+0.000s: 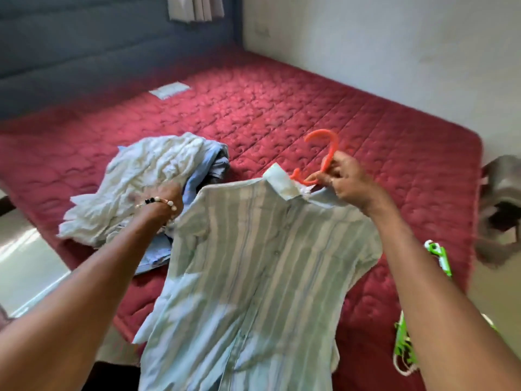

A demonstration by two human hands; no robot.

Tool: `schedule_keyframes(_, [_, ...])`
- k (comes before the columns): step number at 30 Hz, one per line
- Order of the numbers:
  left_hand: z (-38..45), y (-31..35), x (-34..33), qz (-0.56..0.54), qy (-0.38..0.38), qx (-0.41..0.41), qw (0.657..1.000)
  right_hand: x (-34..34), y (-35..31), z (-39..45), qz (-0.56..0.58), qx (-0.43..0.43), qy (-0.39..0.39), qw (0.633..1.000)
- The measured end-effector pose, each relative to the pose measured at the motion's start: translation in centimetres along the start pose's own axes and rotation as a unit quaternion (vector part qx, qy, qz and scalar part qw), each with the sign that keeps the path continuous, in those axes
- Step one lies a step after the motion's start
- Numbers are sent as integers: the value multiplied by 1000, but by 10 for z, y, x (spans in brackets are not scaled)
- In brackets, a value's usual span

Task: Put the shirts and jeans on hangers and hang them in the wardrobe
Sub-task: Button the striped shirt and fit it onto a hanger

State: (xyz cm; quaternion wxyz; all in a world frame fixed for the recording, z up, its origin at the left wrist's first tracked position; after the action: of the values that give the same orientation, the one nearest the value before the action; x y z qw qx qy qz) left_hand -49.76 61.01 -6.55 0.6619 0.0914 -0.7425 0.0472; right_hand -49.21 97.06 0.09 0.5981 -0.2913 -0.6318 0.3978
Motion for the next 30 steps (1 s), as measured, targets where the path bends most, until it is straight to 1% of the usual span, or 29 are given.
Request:
schedule_keyframes(1, [-18, 14, 24, -59, 26, -51, 997, -4, -22, -13, -14, 17, -30, 999])
schedule_keyframes(2, [-42, 31, 56, -126, 53, -107, 985, -9, -46, -26, -24, 37, -59, 997])
schedule_keyframes(3, [-63, 48, 83, -171, 61, -167, 969, -14, -70, -39, -36, 59, -80, 994])
schedule_keyframes(4, [-87, 66, 107, -183, 41, -210, 960, -18, -91, -48, -44, 83, -96, 991])
schedule_keyframes(5, [-113, 75, 126, -178, 3, -217, 960, -21, -115, -61, -53, 107, -107, 987])
schedule_keyframes(6, [-130, 73, 137, -195, -20, -191, 962, -23, -135, -74, -57, 124, -114, 984])
schedule_keyframes(8, [-158, 53, 158, -205, -25, -168, 964, -21, -172, -94, -68, 140, -120, 981])
schedule_keyframes(9, [-172, 41, 167, -232, -23, -170, 958, -20, -185, -101, -78, 147, -122, 979])
schedule_keyframes(11, [-206, 13, 190, -326, 40, -161, 931, -17, -222, -117, -112, 170, -115, 972])
schedule_keyframes(13, [-245, -7, 220, -382, 156, -166, 895, -19, -265, -132, -166, 206, -102, 959])
schedule_keyframes(15, [-288, -17, 250, -387, 241, -180, 872, -27, -306, -146, -239, 234, -100, 937])
schedule_keyframes(16, [-306, -23, 261, -374, 263, -187, 869, -32, -326, -154, -261, 249, -102, 927])
schedule_keyframes(18, [-334, -45, 279, -346, 284, -178, 876, -37, -361, -169, -281, 292, -84, 910])
schedule_keyframes(19, [-341, -60, 285, -329, 284, -166, 885, -36, -375, -174, -270, 312, -64, 909])
schedule_keyframes(20, [-351, -79, 292, -305, 287, -151, 896, -34, -389, -180, -231, 325, -51, 915])
schedule_keyframes(22, [-366, -112, 301, -213, 265, -118, 933, -34, -412, -192, -152, 345, -60, 924])
schedule_keyframes(24, [-378, -137, 304, -116, 216, -97, 965, -38, -431, -211, -165, 372, -74, 910])
schedule_keyframes(25, [-389, -146, 304, -82, 194, -85, 974, -40, -438, -218, -160, 376, -73, 910])
schedule_keyframes(27, [-413, -163, 305, -54, 191, -52, 979, -41, -451, -235, -102, 376, -78, 918])
schedule_keyframes(28, [-427, -175, 306, -61, 198, -35, 978, -44, -457, -245, -94, 386, -76, 915])
schedule_keyframes(30, [-457, -198, 305, -83, 184, 13, 979, -52, -467, -265, -114, 396, -74, 908])
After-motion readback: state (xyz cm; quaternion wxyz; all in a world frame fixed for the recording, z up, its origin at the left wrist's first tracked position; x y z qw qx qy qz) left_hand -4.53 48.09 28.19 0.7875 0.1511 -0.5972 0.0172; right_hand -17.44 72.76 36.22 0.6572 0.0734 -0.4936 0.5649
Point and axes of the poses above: each hand's wrist, its own z-axis towards the middle knuckle, its own x-axis out of the back of the hand, y = z × x, the point moved 5 cm from there along z, towards the middle knuckle, and after that the axes turned 1 degree about -y, right-handed, at the moved point
